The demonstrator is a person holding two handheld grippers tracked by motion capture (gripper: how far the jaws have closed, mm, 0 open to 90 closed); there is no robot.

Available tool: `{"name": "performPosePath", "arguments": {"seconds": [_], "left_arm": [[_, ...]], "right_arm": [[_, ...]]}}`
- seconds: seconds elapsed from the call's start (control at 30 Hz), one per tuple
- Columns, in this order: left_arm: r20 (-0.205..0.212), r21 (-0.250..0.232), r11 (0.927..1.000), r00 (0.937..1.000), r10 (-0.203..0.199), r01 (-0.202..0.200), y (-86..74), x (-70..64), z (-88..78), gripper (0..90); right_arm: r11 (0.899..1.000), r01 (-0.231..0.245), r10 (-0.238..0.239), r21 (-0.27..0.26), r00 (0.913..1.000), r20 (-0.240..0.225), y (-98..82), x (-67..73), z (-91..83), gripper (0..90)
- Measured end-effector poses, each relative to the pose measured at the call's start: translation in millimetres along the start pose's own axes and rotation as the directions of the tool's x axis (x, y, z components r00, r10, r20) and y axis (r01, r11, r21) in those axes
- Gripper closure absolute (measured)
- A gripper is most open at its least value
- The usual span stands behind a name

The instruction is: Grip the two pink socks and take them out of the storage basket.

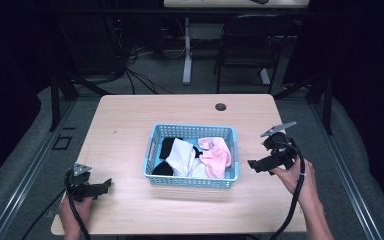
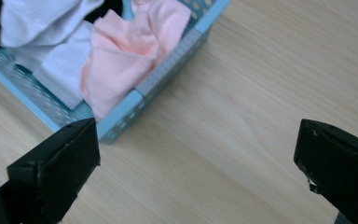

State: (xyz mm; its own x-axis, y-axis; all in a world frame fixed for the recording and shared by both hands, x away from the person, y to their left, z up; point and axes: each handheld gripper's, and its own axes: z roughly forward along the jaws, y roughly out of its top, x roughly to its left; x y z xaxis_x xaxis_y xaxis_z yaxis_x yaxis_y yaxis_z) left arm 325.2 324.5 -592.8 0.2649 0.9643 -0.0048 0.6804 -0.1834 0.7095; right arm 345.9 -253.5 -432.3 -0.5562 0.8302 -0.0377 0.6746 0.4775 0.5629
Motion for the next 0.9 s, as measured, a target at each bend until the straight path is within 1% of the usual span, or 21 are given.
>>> {"name": "performPosePath", "arguments": {"seconds": [0.1, 0.13, 0.17, 0.2, 0.27, 0.3, 0.33, 0.37, 0.4, 0.47, 0.5, 0.53, 0.6, 0.63, 0.7, 0.73, 0.8, 0.9], "left_arm": [[-0.001, -0.001, 1.0000, 1.0000, 0.002, -0.002, 0.1, -0.1, 0.1, 0.9], [-0.001, -0.001, 1.0000, 1.0000, 0.000, 0.000, -0.2, -0.4, -0.1, 1.0], [-0.001, -0.001, 1.0000, 1.0000, 0.000, 0.000, -0.2, -0.4, -0.1, 1.0], [-0.001, 0.000, 1.0000, 1.0000, 0.001, -0.001, -0.1, -0.2, -0.1, 0.9], [0.000, -0.001, 1.0000, 1.0000, 0.003, -0.003, 0.2, 0.0, 0.3, 0.8], [0.000, -0.001, 1.0000, 1.0000, 0.003, -0.003, 0.2, 0.0, 0.3, 0.8], [0.001, -0.003, 1.0000, 1.0000, 0.003, -0.003, 0.1, 0.0, 0.3, 0.9], [0.001, -0.003, 1.0000, 1.0000, 0.003, -0.003, 0.1, 0.0, 0.3, 0.9], [0.001, -0.001, 1.0000, 1.0000, 0.003, -0.003, 0.3, 0.1, 0.3, 0.8], [0.001, -0.002, 1.0000, 1.0000, 0.003, -0.003, 0.2, 0.0, 0.4, 0.8], [0.003, -0.003, 1.0000, 1.0000, 0.003, -0.003, 0.3, 0.1, 0.5, 0.8], [0.003, -0.003, 1.0000, 1.0000, 0.003, -0.003, 0.3, 0.1, 0.5, 0.8], [0.003, -0.002, 1.0000, 1.0000, 0.004, -0.004, 0.3, 0.1, 0.4, 0.8], [0.003, -0.002, 1.0000, 1.0000, 0.004, -0.004, 0.3, 0.1, 0.4, 0.8], [0.003, -0.003, 1.0000, 1.0000, 0.004, -0.004, 0.3, 0.1, 0.5, 0.8], [0.003, -0.003, 1.0000, 1.0000, 0.003, -0.003, 0.3, 0.1, 0.5, 0.8], [0.003, -0.003, 1.0000, 1.0000, 0.004, -0.004, 0.3, 0.1, 0.4, 0.8], [0.003, -0.003, 1.0000, 1.0000, 0.003, -0.003, 0.3, 0.1, 0.5, 0.9]], "right_arm": [[1.000, 0.029, -0.029, -0.008, 0.9995, -0.010, 14.3, 5.7, -2.6, 0.0], [0.999, 0.041, -0.041, -0.015, 0.9990, -0.018, 20.0, 10.2, -2.4, 0.0], [0.999, 0.041, -0.041, -0.015, 0.9990, -0.018, 20.0, 10.2, -2.4, 0.0], [0.997, 0.080, -0.080, -0.002, 0.9964, -0.031, 30.0, 18.3, -0.7, 0.0], [0.995, 0.103, -0.102, 0.005, 0.9936, -0.049, 38.7, 24.5, 2.8, 0.0], [0.992, 0.122, -0.121, 0.013, 0.9909, -0.058, 43.9, 27.6, 5.4, 0.0], [0.990, 0.139, -0.138, 0.009, 0.9878, -0.072, 49.3, 31.6, 10.6, 0.0], [0.990, 0.139, -0.138, 0.009, 0.9878, -0.072, 49.3, 31.6, 10.6, 0.0], [0.985, 0.167, -0.163, 0.037, 0.9817, -0.098, 58.1, 38.0, 19.4, 0.0], [0.981, 0.186, -0.178, 0.053, 0.9762, -0.124, 64.4, 43.4, 28.6, 0.0], [0.977, 0.200, -0.189, 0.073, 0.9725, -0.136, 68.0, 45.8, 33.2, 0.0], [0.975, 0.206, -0.193, 0.080, 0.9707, -0.143, 71.0, 48.3, 39.1, 0.0], [0.966, 0.225, -0.203, 0.126, 0.9648, -0.167, 77.9, 51.4, 53.9, 0.0], [0.966, 0.222, -0.198, 0.134, 0.9646, -0.174, 79.5, 52.3, 58.9, 0.0], [0.959, 0.230, -0.198, 0.169, 0.9627, -0.185, 83.3, 54.4, 72.8, 0.0], [0.956, 0.229, -0.192, 0.183, 0.9608, -0.200, 84.7, 55.1, 79.9, 0.0], [0.948, 0.238, -0.196, 0.212, 0.9592, -0.204, 87.2, 56.7, 92.0, 0.0], [0.939, 0.240, -0.186, 0.246, 0.9572, -0.222, 87.9, 58.7, 110.5, 1.5]]}}
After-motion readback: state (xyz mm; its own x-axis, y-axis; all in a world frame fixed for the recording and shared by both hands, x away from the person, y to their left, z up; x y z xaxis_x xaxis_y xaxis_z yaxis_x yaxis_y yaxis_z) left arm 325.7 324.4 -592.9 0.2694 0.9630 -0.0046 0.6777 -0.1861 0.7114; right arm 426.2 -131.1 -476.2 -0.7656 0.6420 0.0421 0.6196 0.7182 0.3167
